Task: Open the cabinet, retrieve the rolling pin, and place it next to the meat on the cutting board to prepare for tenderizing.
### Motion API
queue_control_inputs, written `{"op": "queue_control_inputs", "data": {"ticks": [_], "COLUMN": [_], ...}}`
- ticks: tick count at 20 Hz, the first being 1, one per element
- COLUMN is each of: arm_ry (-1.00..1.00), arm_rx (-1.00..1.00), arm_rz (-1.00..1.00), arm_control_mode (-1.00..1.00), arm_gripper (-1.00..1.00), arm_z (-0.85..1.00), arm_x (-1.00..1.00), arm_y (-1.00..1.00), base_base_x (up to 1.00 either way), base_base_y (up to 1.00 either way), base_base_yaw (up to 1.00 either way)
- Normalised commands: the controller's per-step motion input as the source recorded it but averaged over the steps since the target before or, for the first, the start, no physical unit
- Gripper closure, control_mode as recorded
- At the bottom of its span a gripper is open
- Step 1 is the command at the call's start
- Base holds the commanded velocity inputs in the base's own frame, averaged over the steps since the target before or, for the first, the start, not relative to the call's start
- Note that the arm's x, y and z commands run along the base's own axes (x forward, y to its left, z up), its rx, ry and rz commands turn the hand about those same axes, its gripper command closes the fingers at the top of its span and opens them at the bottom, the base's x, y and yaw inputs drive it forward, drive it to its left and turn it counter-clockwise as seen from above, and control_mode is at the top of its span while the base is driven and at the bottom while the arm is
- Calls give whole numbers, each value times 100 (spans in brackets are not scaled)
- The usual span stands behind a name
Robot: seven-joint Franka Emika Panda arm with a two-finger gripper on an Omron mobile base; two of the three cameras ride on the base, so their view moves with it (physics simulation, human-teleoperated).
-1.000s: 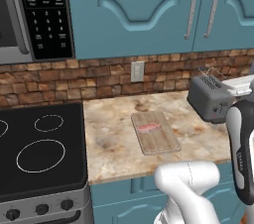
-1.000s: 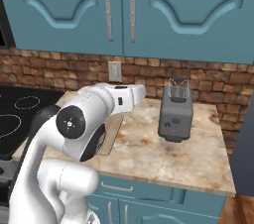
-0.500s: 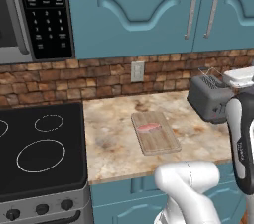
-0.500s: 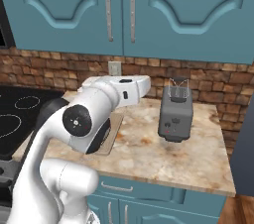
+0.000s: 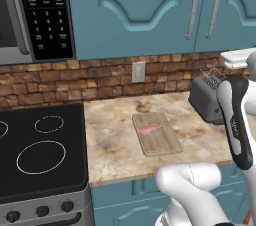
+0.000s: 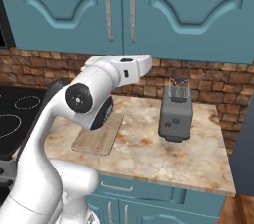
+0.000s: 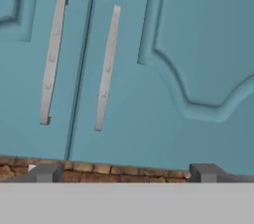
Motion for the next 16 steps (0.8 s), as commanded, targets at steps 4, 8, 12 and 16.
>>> {"op": "queue_control_inputs", "data": {"ticks": [4,8,12,16], "arm_ry": [-14,-15,-5,-1], "arm_rx": [0,0,3,7], "arm_rz": [0,1,5,6], "arm_control_mode": [-100,-100,-100,-100], "arm_gripper": [-100,-100,-100,-100], "arm_z": [34,20,7,8], "arm_x": [12,-3,-16,-1], "arm_y": [0,0,3,10], "base_base_x": [0,0,0,0], "base_base_y": [0,0,0,0], "base_base_yaw": [0,0,0,0]}}
